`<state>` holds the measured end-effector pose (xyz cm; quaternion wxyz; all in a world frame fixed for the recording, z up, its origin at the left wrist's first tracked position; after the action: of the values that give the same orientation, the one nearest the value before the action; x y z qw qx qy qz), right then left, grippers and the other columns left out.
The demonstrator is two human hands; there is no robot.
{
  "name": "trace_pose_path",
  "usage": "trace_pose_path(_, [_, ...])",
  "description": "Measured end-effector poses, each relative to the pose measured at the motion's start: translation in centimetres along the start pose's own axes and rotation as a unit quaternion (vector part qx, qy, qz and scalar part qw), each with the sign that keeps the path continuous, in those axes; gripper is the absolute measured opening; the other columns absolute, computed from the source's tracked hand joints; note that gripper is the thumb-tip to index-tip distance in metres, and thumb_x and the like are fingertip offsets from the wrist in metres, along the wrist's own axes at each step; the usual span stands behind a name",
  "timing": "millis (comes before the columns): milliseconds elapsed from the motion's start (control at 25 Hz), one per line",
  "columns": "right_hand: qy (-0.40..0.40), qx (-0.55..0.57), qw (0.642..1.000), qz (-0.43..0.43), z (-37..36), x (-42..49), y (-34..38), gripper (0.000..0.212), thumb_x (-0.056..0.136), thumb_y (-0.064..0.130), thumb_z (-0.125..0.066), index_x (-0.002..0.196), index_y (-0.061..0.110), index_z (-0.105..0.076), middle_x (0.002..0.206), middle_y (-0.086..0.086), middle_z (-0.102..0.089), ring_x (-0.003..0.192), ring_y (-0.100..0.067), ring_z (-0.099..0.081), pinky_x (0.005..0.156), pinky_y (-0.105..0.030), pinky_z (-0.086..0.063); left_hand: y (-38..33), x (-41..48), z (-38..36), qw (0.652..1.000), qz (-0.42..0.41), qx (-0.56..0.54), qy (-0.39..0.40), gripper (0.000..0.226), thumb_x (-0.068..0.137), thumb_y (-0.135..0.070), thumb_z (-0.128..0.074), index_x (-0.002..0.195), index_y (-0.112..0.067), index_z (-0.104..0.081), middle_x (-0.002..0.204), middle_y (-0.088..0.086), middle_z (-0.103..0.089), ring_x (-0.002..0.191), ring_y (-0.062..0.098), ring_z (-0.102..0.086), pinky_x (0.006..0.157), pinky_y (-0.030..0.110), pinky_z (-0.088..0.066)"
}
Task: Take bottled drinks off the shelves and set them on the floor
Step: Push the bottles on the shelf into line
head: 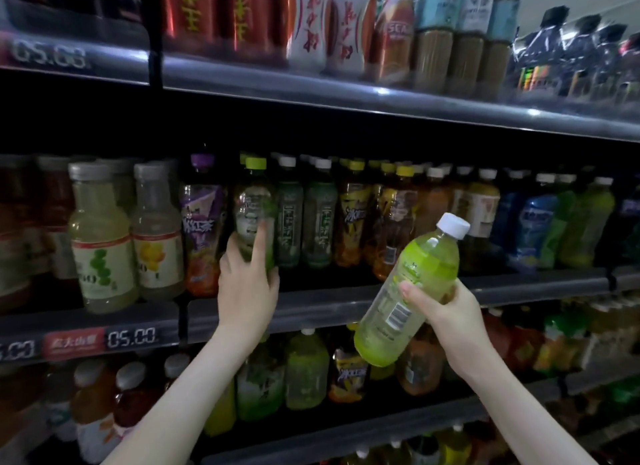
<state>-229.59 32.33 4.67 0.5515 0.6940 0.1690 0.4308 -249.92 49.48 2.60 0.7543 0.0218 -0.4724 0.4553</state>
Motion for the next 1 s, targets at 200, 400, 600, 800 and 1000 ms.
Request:
trace_pose_path(200, [0.07,0.029,0.997,0.002,-3.1,3.2,-0.2,0.042,0.062,0.033,-0.077,0.099,0.016,-0.069,0.094,0.001,-0.074,0.088,-0.016,-0.07,0.077,-0.032,-0.053,-0.5,1.4,-1.4,0.999,0.035,0.001,0.009,0.091,0.086,-0.011,-0.064,0.14,-0.037,0.005,0.143,0.03,-0.021,0.112,0.049,-0.045,0.069,0.044,-0.052])
trace_pose_path(400, [0.154,0.011,0.988,0.015,-6.4,5.7,0.6,0.017,0.08,0.024,-0.074,0.096,0.022,-0.071,0.092,0.006,-0.074,0.086,-0.01,-0.069,0.074,-0.027,-0.052,0.1,1.5,-0.8,0.999,0.023,-0.035,0.008,0.093,0.087,-0.01,-0.063,0.135,-0.041,0.009,0.144,0.027,-0.021,0.116,0.045,-0.047,0.079,0.04,-0.05])
trace_pose_path(600, [0.178,0.017,0.984,0.012,-8.4,6.7,0.6,0.019,0.077,0.032,-0.075,0.095,0.027,-0.071,0.092,0.011,-0.073,0.087,-0.006,-0.068,0.073,-0.026,-0.05,-0.3,1.5,-0.5,0.999,0.026,-0.026,0.014,0.096,0.088,-0.018,-0.064,0.132,-0.045,0.017,0.144,0.021,-0.023,0.116,0.039,-0.051,0.081,0.037,-0.05])
trace_pose_path(800, [0.184,0.014,0.983,-0.003,-7.8,6.5,-0.2,0.021,0.075,0.034,-0.077,0.094,0.03,-0.071,0.092,0.011,-0.073,0.091,-0.009,-0.068,0.076,-0.029,-0.051,-1.3,1.6,-0.3,0.997,0.079,-0.003,0.023,0.102,0.09,-0.016,-0.061,0.135,-0.039,0.027,0.146,0.022,-0.019,0.122,0.037,-0.044,0.082,0.034,-0.048])
trace_pose_path(1000, [0.173,-0.019,0.985,-0.011,-4.8,5.0,-1.4,0.021,0.073,0.029,-0.079,0.092,0.03,-0.071,0.088,0.014,-0.074,0.086,-0.004,-0.068,0.077,-0.027,-0.053,-3.7,-1.7,0.2,0.994,-0.035,-0.101,-0.032,0.083,0.084,-0.008,-0.059,0.146,-0.03,-0.009,0.155,0.005,0.0,0.144,0.022,-0.002,0.116,0.032,-0.019])
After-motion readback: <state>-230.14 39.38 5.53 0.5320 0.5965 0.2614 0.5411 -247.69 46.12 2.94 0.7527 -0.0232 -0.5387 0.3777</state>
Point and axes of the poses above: each hand's wrist, its own x-axis towards the middle knuckle, its own z-axis out of the back of the hand, y = z × x, the point moved 1 cm from there along x, towards the middle knuckle
